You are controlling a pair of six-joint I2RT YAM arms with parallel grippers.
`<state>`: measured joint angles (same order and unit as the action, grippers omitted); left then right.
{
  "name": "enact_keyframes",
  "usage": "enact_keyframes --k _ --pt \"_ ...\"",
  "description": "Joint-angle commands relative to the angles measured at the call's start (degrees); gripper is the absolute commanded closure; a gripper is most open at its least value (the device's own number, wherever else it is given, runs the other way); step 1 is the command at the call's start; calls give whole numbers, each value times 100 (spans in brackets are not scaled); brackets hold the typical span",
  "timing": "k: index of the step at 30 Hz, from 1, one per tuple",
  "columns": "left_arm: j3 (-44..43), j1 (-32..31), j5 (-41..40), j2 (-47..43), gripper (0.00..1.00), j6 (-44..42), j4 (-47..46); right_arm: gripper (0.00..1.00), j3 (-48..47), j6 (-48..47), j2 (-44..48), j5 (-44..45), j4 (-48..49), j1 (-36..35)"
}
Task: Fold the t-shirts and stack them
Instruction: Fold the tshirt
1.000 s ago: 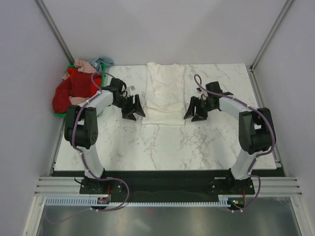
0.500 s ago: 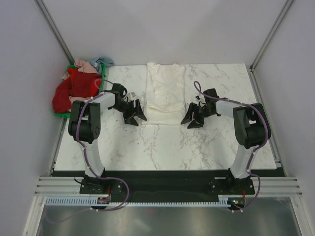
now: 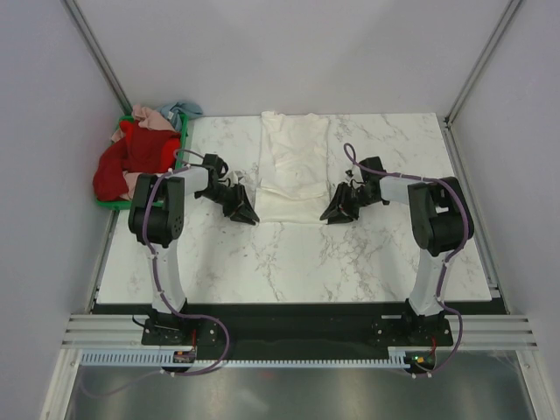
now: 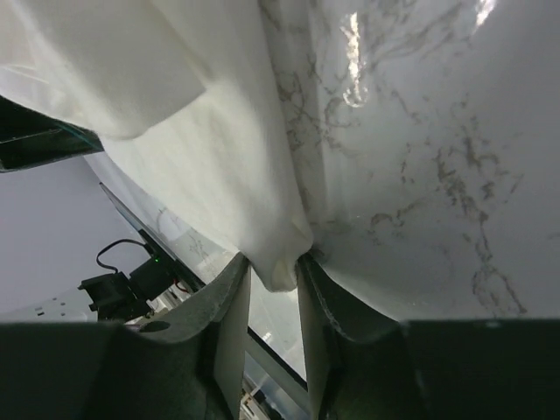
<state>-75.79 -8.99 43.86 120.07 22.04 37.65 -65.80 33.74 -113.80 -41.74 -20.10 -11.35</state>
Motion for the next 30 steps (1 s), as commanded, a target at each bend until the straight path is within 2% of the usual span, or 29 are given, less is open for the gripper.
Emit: enact_keyframes --k 1,2,3,4,6,7,15,21,30 --pt "-191 12 79 166 76 160 -205 66 -117 28 -178 104 155 2" --pt "-208 3 62 174 81 177 -214 71 -135 28 -169 87 155 10" --pt "-208 3 70 175 86 186 -223 81 -126 36 -169 69 173 2" --pt "-208 12 88 157 98 204 -232 87 -143 28 -152 43 199 10" --pt "-173 12 149 70 98 239 -232 98 -170 36 -99 -62 234 10" --pt "-147 12 193 -70 98 265 -240 100 -222 37 14 -98 243 2" --pt "521 12 606 -1380 98 643 -355 100 -127 -112 1008 -511 24 54" --pt "864 3 677 -1793 98 731 -425 100 576 -324 1878 -441 -143 221" --pt "1259 -120 712 -2602 98 889 -521 100 998 -491 2836 -379 -363 309"
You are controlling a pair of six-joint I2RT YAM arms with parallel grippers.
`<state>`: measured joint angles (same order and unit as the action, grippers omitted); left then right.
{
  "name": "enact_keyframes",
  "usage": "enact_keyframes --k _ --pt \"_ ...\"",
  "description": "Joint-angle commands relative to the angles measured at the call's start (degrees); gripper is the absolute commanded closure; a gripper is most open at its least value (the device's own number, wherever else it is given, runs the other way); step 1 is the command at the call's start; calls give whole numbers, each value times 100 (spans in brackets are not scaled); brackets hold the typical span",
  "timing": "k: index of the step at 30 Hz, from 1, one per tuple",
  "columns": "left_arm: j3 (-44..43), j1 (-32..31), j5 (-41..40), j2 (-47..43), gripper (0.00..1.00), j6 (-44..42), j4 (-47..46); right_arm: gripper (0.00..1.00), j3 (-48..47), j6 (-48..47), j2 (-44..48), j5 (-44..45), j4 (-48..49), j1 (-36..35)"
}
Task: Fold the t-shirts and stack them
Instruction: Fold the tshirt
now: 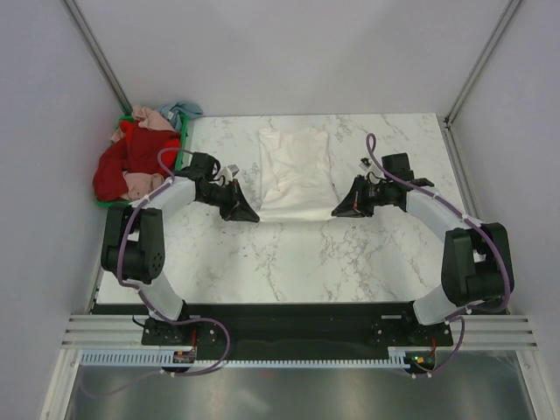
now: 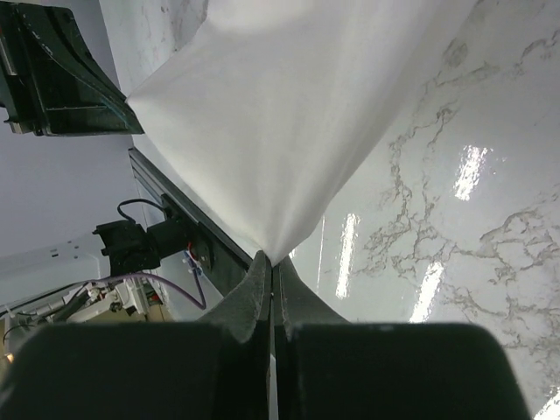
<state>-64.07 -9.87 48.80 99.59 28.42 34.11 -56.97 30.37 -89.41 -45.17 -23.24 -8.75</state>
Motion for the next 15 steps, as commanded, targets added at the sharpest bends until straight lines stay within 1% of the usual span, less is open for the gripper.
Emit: enact_keyframes --k 1,4,6,8,10,11,13,14,15 --pt "123 -41 209 -616 98 251 -185 100 142 -154 441 -19 -49 49" --pt "167 -50 148 -739 98 164 -273 100 142 -224 512 43 -40 93" --pt "88 -41 52 -739 98 24 -352 100 2 -233 381 87 56 137" --pt "-218 -41 -89 -608 98 -126 -370 100 -199 -268 205 113 179 198" --pt "-710 -33 -299 -459 98 -354 -379 100 -708 -373 -199 157 224 234" --pt "-912 -33 -361 -249 98 -442 -379 100 -1163 -426 -374 166 224 251" --pt "-1509 -24 -563 15 98 -645 -379 100 -1683 -576 -928 201 224 269" --pt "-1729 -15 -625 295 98 -715 -344 100 -2217 -611 -1121 210 224 286" --pt "-2184 -15 -678 472 98 -846 -326 100 -2483 -646 -1514 219 224 287"
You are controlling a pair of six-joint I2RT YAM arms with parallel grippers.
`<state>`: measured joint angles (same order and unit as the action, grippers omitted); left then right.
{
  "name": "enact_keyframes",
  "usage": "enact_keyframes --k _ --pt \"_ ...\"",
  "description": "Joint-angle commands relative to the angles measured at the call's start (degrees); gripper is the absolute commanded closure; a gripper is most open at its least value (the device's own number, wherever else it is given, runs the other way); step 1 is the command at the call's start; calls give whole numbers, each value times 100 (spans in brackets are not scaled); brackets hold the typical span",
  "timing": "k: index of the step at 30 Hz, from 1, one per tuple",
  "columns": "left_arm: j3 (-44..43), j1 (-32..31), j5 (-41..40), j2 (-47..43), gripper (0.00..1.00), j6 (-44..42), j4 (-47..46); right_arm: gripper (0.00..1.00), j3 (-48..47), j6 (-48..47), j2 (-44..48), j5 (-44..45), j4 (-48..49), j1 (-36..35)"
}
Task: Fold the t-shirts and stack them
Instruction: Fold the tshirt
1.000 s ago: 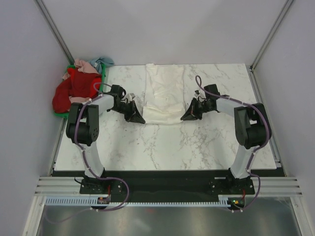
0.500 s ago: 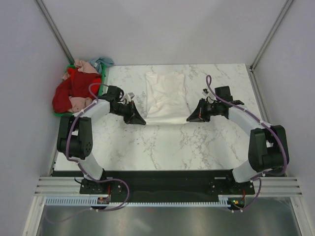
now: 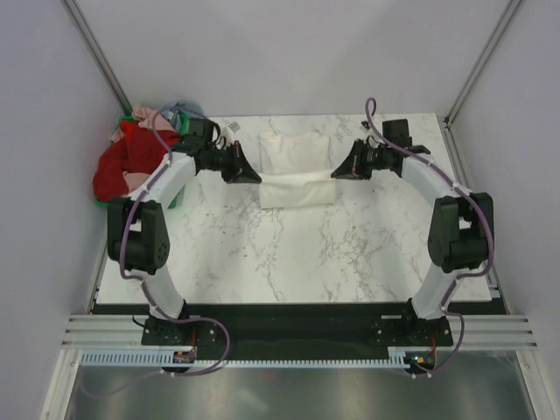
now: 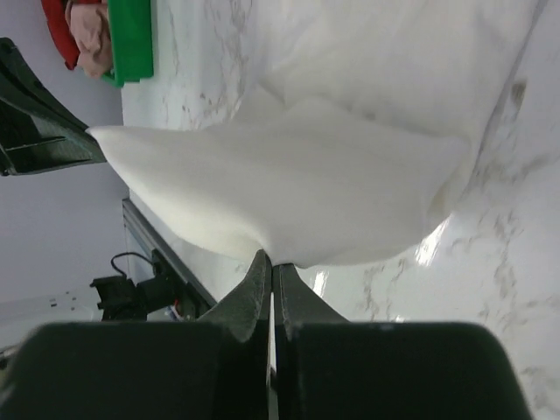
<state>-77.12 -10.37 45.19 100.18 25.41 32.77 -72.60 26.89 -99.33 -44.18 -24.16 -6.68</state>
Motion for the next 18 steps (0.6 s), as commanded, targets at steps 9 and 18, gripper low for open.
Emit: enact_keyframes --k 9,18 --pt "-4200 141 -1090 2950 98 -1117 -183 100 -4014 -545 -3011 270 456 79" --pt "-6165 27 -2380 4756 54 -1257 -1555 53 -7012 -158 -5518 603 1774 114"
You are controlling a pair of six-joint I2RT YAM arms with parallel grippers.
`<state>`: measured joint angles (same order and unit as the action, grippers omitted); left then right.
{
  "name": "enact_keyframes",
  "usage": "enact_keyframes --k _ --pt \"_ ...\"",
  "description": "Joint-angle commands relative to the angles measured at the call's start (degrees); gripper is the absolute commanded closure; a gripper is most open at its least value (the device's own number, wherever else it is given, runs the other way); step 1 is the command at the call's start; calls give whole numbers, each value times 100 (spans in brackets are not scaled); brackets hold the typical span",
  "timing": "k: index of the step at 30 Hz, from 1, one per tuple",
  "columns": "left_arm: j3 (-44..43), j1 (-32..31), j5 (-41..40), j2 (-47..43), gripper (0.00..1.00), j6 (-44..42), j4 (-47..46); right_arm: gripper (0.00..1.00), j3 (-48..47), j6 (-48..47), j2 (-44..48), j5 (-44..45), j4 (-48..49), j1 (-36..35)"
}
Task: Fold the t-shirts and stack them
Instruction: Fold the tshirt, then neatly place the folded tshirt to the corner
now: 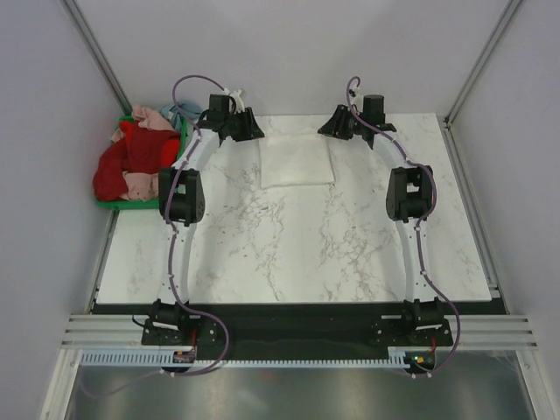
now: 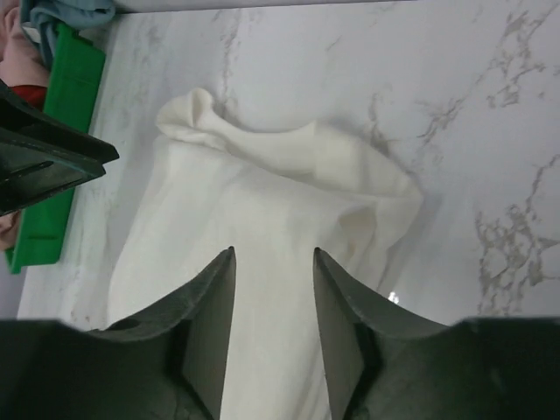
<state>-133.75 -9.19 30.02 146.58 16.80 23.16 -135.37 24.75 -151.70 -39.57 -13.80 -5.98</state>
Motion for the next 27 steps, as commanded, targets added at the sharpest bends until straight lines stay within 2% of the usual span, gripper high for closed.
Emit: enact_keyframes --k 1,3,7,12,15,18,22,27 --pt "-468 -170 -1240 20 51 -536 -550 49 -823 -22 -273 151 756 35" --pt "-127 -215 -1463 -523 42 -783 -462 47 -667 -233 60 178 756 62" --pt "752 -442 -1912 -1605 37 -1213 -129 40 53 -436 755 134 704 202" --pt "1526 -557 -1238 -2370 37 -1407 495 35 994 -278 1133 -269 493 422" --pt "1589 -566 314 -2415 38 -1662 1181 32 1530 -348 1221 -560 335 440" --pt "1930 -575 1222 -2441 42 -1847 1428 24 1786 -532 1195 -894 54 448" --pt "2195 -601 1428 -2354 44 -1934 1472 20 1865 -603 1108 -982 -140 440" --pt "1959 -584 1164 -1862 44 -2022 1490 19 1777 -621 862 -930 -131 396"
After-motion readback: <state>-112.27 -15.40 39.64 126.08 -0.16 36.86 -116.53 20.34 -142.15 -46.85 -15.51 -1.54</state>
